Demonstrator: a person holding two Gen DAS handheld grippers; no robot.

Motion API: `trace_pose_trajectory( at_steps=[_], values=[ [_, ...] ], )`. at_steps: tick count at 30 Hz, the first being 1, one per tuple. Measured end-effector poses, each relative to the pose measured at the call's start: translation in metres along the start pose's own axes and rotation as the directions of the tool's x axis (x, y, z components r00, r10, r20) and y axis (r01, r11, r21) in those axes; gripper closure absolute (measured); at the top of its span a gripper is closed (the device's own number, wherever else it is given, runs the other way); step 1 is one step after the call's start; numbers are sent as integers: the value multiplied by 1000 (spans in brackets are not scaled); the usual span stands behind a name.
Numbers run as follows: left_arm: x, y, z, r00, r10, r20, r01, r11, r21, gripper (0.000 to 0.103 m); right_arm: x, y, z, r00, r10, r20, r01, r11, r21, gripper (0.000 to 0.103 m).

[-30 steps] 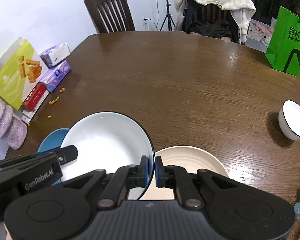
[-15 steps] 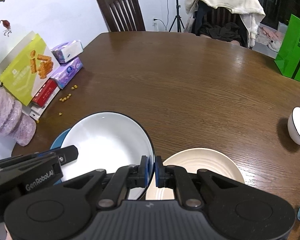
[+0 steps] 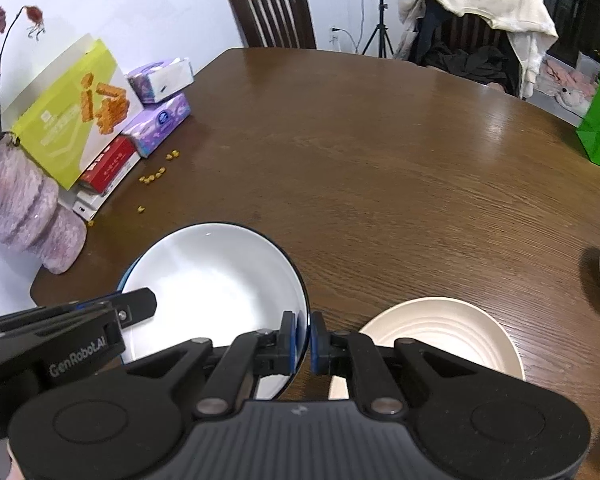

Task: Organize plates and bowls
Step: 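Lower the white bowl into the blue bowl with both grippers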

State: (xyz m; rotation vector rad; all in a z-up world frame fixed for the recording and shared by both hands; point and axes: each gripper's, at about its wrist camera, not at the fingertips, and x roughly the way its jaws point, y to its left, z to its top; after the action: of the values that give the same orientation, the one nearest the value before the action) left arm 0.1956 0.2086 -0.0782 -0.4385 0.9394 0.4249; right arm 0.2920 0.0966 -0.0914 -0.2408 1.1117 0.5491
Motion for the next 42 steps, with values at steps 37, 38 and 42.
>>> trace_pose_trajectory(
  at_steps=[37, 38, 42],
  values=[
    [52, 83, 7, 995, 49, -87, -60, 991, -123, 96, 75, 69, 23, 993, 36, -113, -52, 988, -143, 96],
    [54, 83, 7, 995, 49, -91, -60, 990, -124, 96, 77, 70, 23, 993, 36, -116, -53, 988, -145, 96],
    [62, 85, 7, 993, 49, -104, -61, 991, -120, 96, 85, 70, 24, 991, 33, -130, -52, 988, -147, 96]
  ],
)
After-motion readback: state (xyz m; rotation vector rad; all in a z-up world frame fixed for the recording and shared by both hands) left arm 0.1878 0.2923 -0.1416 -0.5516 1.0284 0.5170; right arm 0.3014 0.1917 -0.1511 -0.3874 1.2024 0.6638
